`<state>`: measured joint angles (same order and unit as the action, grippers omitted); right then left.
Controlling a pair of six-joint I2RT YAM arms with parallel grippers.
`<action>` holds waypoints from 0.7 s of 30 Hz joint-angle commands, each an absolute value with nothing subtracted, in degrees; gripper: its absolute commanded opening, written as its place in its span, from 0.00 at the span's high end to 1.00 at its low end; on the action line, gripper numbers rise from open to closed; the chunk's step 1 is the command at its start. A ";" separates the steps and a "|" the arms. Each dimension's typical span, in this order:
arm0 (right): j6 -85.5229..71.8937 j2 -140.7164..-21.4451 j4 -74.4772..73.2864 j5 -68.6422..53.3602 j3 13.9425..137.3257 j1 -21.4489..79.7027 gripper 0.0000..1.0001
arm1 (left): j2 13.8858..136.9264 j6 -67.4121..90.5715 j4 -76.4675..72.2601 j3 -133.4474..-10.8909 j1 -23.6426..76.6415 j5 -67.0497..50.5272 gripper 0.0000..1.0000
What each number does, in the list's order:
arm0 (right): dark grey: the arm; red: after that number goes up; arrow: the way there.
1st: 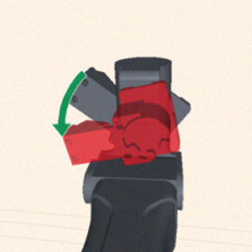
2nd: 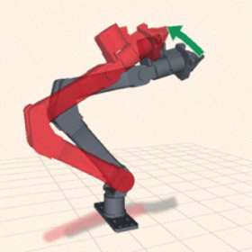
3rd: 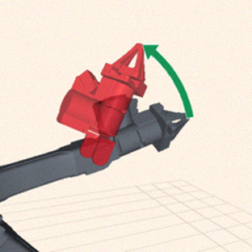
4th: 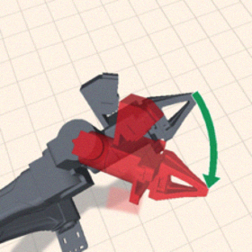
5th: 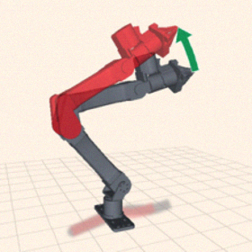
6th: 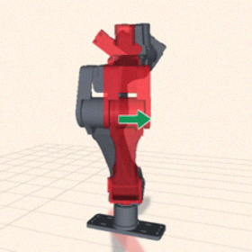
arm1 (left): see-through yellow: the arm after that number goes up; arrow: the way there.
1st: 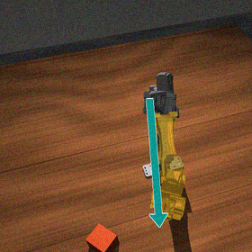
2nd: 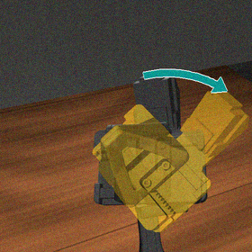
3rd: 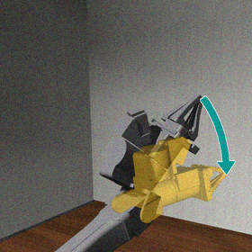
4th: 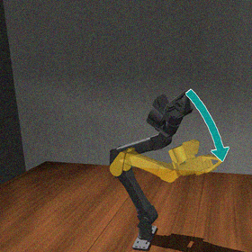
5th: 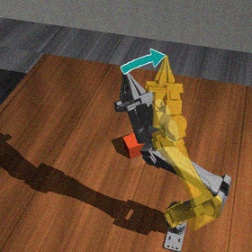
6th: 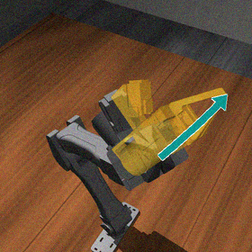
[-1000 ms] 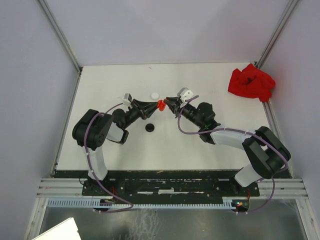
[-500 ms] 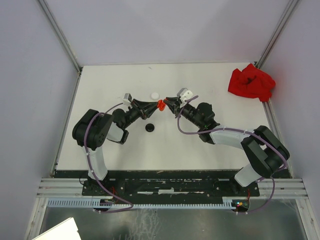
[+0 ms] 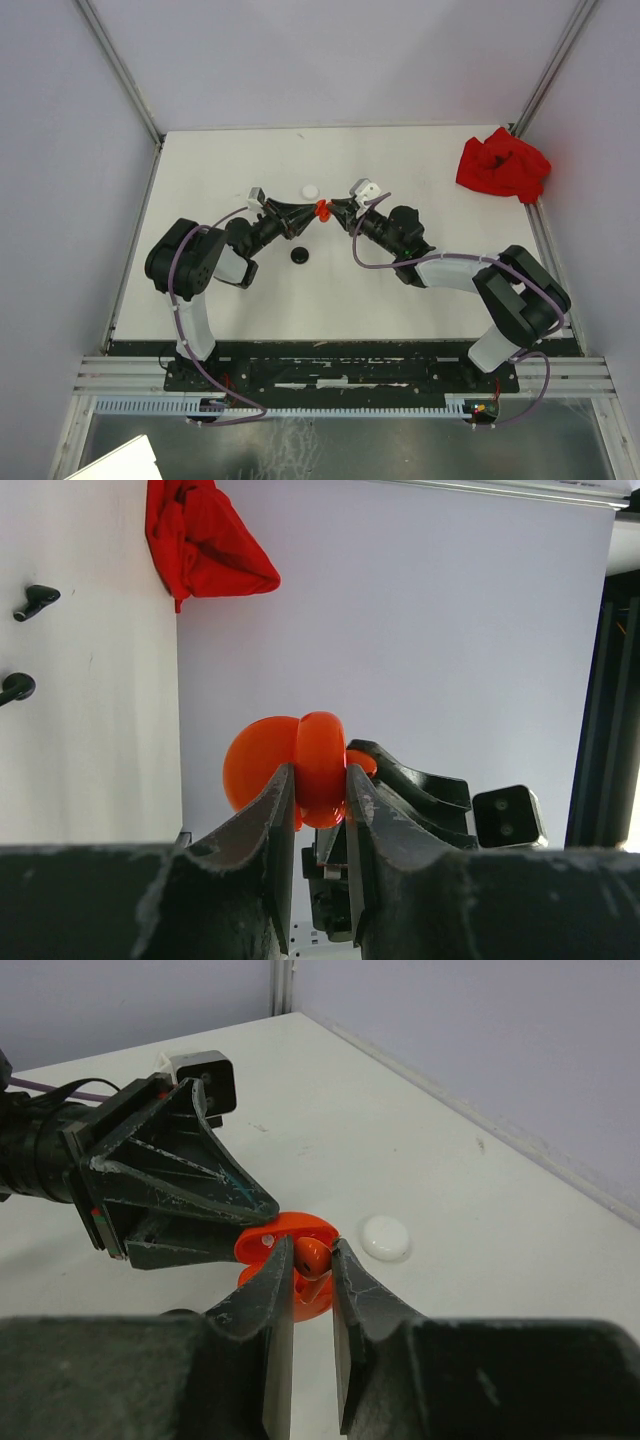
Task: Insert the wireless bluetooth earbuds into the charging case
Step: Place the earbud in the charging case.
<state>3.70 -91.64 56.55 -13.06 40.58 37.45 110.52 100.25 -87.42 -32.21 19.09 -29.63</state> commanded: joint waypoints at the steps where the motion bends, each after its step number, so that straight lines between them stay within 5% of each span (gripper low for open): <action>1: 3.25 -92.67 59.70 -13.06 42.45 37.34 0.98 | 109.03 102.39 -93.81 -33.21 19.49 -29.87 0.97; 21: 4.32 -92.41 60.12 -13.20 43.16 37.27 0.98 | 111.15 102.28 -93.80 -33.84 20.26 -29.79 0.97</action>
<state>3.90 -93.43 56.95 -12.95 40.91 37.39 110.52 100.90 -87.42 -32.25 19.53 -29.61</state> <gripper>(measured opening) 0.232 0.296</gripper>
